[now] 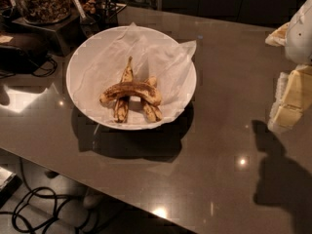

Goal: Pick banana from white bowl

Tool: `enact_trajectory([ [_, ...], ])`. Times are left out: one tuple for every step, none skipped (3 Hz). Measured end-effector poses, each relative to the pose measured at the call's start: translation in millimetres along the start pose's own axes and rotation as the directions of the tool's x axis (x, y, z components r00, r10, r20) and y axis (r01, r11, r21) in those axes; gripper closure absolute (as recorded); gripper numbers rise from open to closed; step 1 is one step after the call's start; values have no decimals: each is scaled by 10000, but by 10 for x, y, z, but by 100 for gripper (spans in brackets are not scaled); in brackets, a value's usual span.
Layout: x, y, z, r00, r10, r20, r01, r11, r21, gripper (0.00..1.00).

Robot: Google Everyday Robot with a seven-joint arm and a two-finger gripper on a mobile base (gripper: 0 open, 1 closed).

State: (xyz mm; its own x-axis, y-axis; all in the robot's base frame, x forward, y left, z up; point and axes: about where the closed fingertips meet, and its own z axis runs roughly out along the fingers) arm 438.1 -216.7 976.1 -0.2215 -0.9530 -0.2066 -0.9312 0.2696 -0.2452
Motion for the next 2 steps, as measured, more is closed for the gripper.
enact_trajectory([
  [-1, 0, 0, 10000, -1, -2, 1, 10000, 0, 0],
  [-78, 3, 1, 9997, -133, -181, 133, 9999, 28, 0],
])
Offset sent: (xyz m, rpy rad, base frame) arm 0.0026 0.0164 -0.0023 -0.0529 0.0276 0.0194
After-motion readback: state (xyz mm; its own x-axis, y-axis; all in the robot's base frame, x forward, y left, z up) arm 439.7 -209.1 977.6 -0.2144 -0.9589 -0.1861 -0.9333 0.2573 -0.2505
